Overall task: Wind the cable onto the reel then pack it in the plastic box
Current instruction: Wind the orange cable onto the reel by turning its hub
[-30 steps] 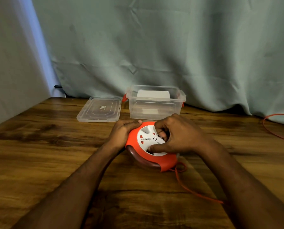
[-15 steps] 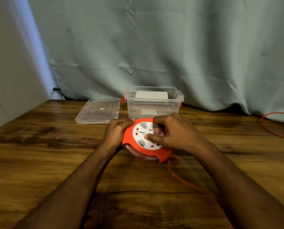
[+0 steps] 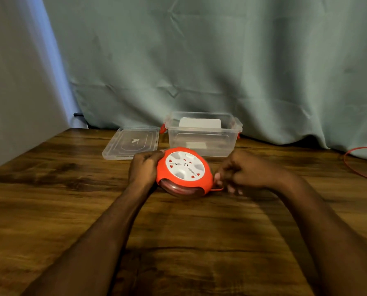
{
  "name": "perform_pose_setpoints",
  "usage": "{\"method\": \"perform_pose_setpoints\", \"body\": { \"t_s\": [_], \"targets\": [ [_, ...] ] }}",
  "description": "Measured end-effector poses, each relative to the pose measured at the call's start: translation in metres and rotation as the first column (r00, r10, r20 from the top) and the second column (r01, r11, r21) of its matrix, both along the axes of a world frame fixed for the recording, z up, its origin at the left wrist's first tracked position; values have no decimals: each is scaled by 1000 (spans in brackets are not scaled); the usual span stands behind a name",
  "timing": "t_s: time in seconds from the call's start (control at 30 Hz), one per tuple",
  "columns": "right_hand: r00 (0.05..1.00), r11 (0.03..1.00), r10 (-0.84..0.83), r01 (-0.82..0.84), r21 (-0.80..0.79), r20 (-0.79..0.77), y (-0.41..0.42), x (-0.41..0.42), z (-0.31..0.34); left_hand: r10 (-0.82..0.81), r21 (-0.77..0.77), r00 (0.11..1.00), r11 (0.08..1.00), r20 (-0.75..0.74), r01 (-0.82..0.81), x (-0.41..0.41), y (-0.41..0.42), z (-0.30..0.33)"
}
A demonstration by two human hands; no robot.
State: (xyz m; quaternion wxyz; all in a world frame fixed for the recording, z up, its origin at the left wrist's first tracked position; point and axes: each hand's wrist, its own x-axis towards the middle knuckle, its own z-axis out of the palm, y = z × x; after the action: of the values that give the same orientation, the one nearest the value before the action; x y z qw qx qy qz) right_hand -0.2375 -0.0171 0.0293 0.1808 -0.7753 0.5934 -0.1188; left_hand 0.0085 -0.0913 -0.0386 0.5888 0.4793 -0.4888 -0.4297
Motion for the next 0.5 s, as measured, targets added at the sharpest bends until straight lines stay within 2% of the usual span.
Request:
{"method": "perform_pose_setpoints", "body": {
  "t_s": [0.07,0.13,0.2,0.27,0.37,0.43,0.5],
  "targets": [
    [975,961,-153,109,-256,-160,-5,-8,0,-19,11,1000,1000,-3,19,-2,1,1],
    [887,890,-354,223,-398,-295,-6,-13,-3,-63,-5,998,998,16,63,-4,3,0],
    [804,863,-469,330,-381,-366,-8,-18,-10,-109,-35,994,993,14,109,-5,4,0],
    [771,849,-519,416,-325,-369,-10,-22,-16,-140,-50,990,989,-1,140,-5,4,0],
    [793,855,-513,437,-281,-328,-12,-24,-17,-176,-58,984,983,-5,175,-4,4,-1],
    [858,898,-420,344,-275,-296,-11,-18,-14,-192,-54,981,980,-3,191,-4,5,-1],
    [948,916,-287,229,-329,-139,-9,-8,-9,-207,-48,978,977,-4,207,-5,5,-1]
  ]
}}
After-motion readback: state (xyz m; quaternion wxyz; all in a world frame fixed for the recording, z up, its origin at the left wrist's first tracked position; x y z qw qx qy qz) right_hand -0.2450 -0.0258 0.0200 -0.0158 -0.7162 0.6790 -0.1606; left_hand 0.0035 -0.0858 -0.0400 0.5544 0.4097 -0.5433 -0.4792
